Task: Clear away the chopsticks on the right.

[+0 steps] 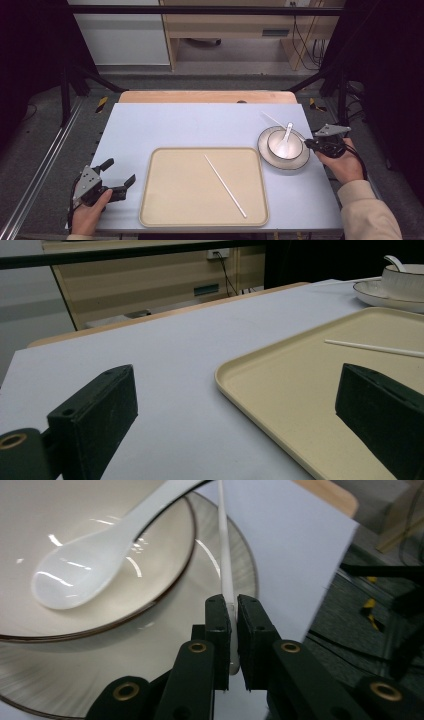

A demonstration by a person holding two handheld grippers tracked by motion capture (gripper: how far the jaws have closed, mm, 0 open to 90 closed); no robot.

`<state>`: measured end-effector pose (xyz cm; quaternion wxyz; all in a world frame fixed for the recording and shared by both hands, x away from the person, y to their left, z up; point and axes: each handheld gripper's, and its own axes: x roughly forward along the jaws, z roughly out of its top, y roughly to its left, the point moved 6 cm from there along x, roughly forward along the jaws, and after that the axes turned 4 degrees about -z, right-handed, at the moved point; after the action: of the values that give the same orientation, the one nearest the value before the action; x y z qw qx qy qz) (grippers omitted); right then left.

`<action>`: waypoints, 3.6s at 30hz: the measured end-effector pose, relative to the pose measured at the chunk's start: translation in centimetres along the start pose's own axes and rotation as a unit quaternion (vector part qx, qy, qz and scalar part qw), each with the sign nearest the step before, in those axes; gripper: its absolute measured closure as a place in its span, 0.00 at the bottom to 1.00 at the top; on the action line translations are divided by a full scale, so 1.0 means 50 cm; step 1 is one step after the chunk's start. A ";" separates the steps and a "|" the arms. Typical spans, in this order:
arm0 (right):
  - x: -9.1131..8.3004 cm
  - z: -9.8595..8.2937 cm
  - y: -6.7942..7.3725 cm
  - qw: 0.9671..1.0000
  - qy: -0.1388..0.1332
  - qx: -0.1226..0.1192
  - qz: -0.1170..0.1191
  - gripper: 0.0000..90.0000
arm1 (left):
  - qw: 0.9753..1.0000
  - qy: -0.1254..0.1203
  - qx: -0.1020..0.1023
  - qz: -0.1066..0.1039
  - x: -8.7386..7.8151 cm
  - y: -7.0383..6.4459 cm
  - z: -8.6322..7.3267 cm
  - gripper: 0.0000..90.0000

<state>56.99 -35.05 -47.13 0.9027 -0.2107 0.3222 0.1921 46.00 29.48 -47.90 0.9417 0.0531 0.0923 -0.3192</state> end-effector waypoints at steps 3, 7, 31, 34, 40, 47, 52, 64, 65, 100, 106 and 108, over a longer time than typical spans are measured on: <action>-0.015 -0.002 -0.015 0.999 -0.005 0.027 -0.026 0.93 | 1.000 -0.004 -0.004 0.001 -0.002 0.004 0.001 0.03; -0.045 0.007 -0.022 0.997 -0.028 0.054 -0.046 0.93 | 1.000 -0.002 -0.011 0.004 0.000 0.010 -0.005 0.03; -0.187 0.123 0.194 0.986 -0.124 0.069 -0.086 0.93 | 1.000 -0.013 -0.020 -0.006 0.004 0.014 0.002 0.04; -0.195 0.127 0.246 0.987 -0.128 0.057 -0.073 0.93 | 1.000 -0.014 -0.014 -0.002 0.001 0.014 0.007 0.04; -0.190 0.106 0.340 0.989 -0.134 0.058 -0.031 0.93 | 1.000 -0.012 -0.006 0.010 -0.010 0.014 0.009 0.04; -0.157 0.051 0.436 0.993 -0.101 0.059 0.015 0.93 | 0.999 -0.015 -0.011 0.028 -0.027 0.026 0.012 0.04; -0.152 0.039 0.479 0.995 -0.085 0.042 0.024 0.93 | 0.999 -0.023 -0.012 0.025 -0.026 0.025 0.019 0.04; -0.155 0.011 0.536 0.993 -0.058 0.084 0.057 0.93 | 0.999 -0.029 -0.011 0.018 -0.022 0.011 0.031 0.04; -0.151 0.009 0.537 0.992 -0.053 0.091 0.064 0.93 | 0.999 -0.029 -0.011 0.018 -0.022 0.011 0.031 0.04; -0.155 0.018 0.319 0.977 -0.169 0.126 -0.028 0.07 | 0.990 0.097 0.045 -0.093 0.177 -0.209 0.109 0.25; -0.171 -0.004 0.283 0.968 -0.203 0.141 -0.048 0.08 | 0.985 0.122 0.046 -0.113 0.213 -0.239 0.098 0.47; -0.172 -0.015 0.272 0.966 -0.207 0.147 -0.053 0.08 | 0.981 0.145 0.032 -0.123 0.241 -0.247 0.084 0.56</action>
<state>43.86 -25.85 -45.47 0.9796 -0.0480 0.1416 0.1339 48.42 11.93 -46.79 0.8696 0.1170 0.2233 -0.4246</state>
